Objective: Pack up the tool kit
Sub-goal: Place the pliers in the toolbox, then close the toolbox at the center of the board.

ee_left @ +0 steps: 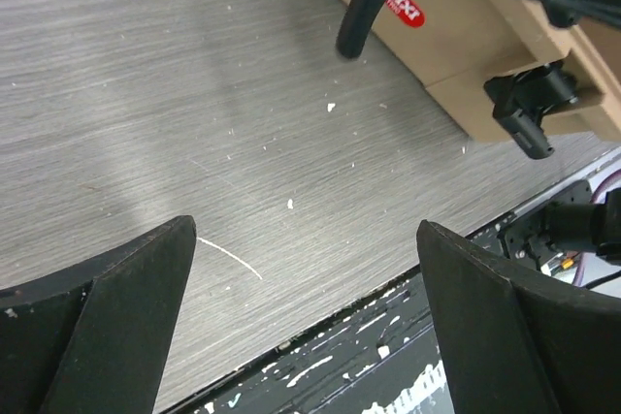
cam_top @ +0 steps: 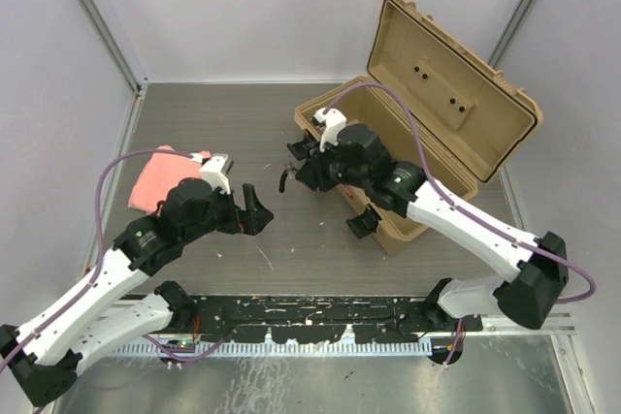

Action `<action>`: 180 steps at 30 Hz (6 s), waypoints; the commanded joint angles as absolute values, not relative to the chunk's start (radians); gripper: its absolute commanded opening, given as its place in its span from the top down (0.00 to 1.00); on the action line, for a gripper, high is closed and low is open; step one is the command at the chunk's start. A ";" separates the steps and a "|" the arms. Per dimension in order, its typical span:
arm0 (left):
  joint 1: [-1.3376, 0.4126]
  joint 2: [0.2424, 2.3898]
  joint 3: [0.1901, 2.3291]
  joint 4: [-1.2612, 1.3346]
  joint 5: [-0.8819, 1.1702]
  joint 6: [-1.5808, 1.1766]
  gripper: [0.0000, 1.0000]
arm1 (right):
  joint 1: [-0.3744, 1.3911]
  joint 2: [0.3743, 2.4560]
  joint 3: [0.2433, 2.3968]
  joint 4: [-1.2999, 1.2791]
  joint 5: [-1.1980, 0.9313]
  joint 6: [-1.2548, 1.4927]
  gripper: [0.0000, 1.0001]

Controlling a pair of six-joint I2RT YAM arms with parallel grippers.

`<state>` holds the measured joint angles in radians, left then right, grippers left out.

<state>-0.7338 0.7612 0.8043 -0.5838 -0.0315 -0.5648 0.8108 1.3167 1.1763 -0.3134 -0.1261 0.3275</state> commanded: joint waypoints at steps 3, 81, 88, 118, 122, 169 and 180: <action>-0.738 0.679 0.804 -0.559 -0.106 -0.580 0.02 | 0.812 1.111 1.084 -0.132 0.199 0.197 0.99; -0.736 0.729 0.776 -0.576 -0.111 -0.651 0.02 | 0.432 1.099 1.280 -0.251 0.195 -0.006 0.43; -0.735 0.739 0.781 -0.558 -0.085 -0.654 0.02 | 0.431 1.191 1.509 -0.256 0.453 -0.170 0.39; -0.736 0.790 0.774 -0.529 -0.025 -0.647 0.02 | -0.018 1.588 2.105 -0.892 -0.118 -0.182 0.26; -0.735 0.820 0.780 -0.515 -0.001 -0.650 0.02 | -0.017 1.549 2.034 -0.878 -0.145 -0.207 0.31; -0.735 0.782 0.758 -0.509 0.024 -0.690 0.02 | 0.775 1.199 1.261 -0.490 0.575 -0.148 0.47; -0.736 0.767 0.761 -0.533 0.018 -0.682 0.02 | 0.601 1.224 1.362 -0.536 0.374 -0.036 0.33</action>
<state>-0.7338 0.7898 0.7528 -0.5415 0.0166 -0.6914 0.7036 1.2091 1.2793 -0.5247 0.4950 -0.1017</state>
